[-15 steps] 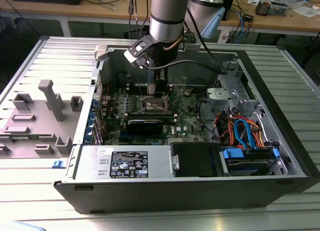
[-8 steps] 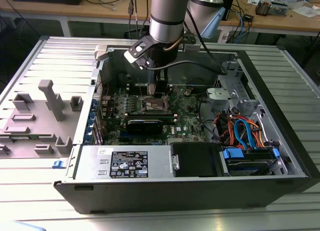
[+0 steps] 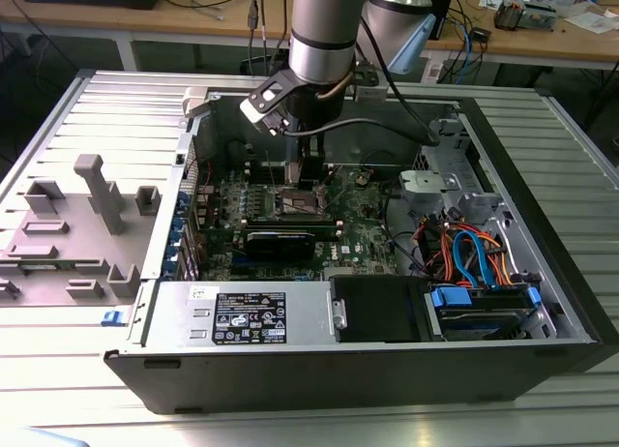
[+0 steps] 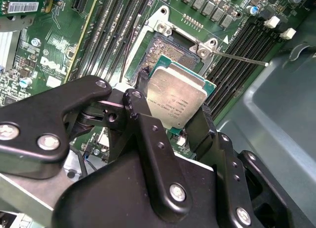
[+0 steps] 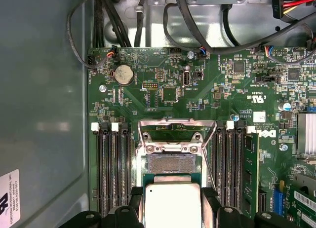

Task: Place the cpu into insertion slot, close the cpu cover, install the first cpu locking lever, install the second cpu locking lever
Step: 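Place the cpu into insertion slot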

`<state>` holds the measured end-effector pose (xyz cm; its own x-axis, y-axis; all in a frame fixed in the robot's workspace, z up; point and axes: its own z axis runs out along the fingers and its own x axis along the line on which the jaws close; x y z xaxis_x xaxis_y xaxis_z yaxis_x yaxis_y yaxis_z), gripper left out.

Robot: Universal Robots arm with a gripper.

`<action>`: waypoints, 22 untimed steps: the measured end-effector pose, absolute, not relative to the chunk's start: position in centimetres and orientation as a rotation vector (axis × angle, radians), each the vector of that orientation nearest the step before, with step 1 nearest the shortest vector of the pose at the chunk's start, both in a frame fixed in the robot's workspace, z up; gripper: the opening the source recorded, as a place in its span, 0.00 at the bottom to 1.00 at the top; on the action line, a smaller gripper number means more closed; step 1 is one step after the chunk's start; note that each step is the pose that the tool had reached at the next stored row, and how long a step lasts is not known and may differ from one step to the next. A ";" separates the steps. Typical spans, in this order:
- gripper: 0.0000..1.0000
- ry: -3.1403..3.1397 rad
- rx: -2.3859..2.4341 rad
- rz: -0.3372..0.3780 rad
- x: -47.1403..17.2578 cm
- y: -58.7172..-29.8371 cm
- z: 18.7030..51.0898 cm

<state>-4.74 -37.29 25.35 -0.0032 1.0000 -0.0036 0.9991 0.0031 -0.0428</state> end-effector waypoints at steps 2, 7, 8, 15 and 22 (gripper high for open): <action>0.55 -2.209 -2.203 0.061 -4.8 -37.3 25.3; 0.55 -2.212 -2.206 0.070 -4.7 -37.3 25.2; 0.55 -2.212 -2.206 0.070 -4.7 -37.3 25.2; 0.55 -2.212 -2.206 0.070 -4.7 -37.3 24.4; 0.55 -2.213 -2.207 0.071 -4.7 -37.3 24.0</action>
